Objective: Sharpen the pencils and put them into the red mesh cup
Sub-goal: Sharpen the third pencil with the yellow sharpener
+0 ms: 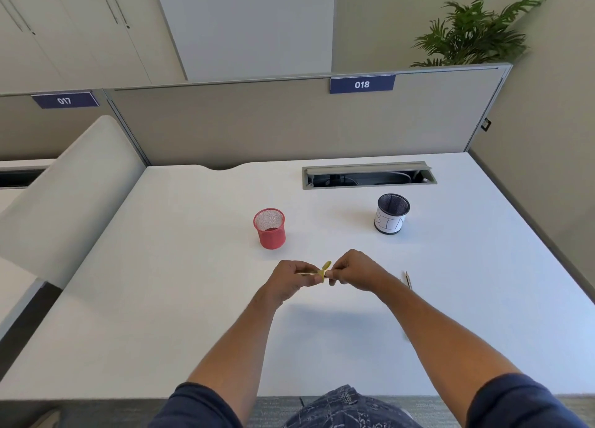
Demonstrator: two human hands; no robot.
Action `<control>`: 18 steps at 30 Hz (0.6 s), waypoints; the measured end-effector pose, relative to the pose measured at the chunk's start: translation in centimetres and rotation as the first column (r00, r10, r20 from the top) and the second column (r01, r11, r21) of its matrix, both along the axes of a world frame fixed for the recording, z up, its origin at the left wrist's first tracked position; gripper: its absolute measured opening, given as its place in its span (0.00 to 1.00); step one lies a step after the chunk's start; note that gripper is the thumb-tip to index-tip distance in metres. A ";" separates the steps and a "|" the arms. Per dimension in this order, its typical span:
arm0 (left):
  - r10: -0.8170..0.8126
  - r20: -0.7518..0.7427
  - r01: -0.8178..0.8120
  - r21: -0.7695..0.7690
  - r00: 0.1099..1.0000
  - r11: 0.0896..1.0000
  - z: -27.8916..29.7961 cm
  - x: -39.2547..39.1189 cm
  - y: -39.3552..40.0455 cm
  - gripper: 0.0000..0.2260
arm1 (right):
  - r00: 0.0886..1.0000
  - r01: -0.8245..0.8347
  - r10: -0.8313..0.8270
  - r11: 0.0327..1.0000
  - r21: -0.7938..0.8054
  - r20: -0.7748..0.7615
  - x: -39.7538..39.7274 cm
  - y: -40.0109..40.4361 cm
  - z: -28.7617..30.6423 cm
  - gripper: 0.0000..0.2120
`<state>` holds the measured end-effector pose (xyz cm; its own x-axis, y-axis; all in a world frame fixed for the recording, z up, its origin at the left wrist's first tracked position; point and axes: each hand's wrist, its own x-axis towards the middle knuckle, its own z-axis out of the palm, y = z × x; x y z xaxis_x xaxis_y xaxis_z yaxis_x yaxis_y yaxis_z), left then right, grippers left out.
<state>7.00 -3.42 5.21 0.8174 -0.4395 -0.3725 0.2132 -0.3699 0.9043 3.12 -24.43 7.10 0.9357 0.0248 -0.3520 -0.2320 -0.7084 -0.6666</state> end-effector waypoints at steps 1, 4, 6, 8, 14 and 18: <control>0.000 0.003 0.000 -0.003 1.000 1.000 -0.1 0.0 0.0 0.09 | 1.000 -0.004 0.005 0.999 0.047 -0.022 0.1 -0.1 0.1 0.13; -0.010 0.018 0.010 0.000 1.000 1.000 -0.1 -0.2 0.0 0.10 | 0.994 0.001 0.017 0.986 0.164 -0.111 0.1 -0.3 0.2 0.14; -0.022 0.015 0.022 0.000 1.000 1.000 -0.1 -0.2 0.0 0.10 | 0.978 0.015 0.029 0.978 0.207 -0.207 0.1 -0.5 0.2 0.15; -0.032 0.010 0.032 -0.009 0.999 0.999 -0.2 -0.2 0.1 0.12 | 0.951 0.037 0.040 0.970 0.240 -0.305 0.0 -0.6 0.2 0.15; -0.083 0.034 0.083 0.001 0.996 0.997 -0.2 -0.4 0.0 0.10 | 0.901 0.074 0.065 0.951 0.300 -0.429 -0.4 -0.7 -0.1 0.16; -0.077 0.033 0.076 0.007 0.997 0.997 -0.1 -0.5 0.0 0.11 | 0.923 0.040 0.078 0.954 0.296 -0.377 -0.6 -0.8 -0.2 0.17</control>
<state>6.46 -3.37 5.13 0.7934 -0.4991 -0.3484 0.1540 -0.3891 0.9082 2.48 -25.26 6.90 0.7301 0.1981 -0.6540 -0.4977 -0.5016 -0.7076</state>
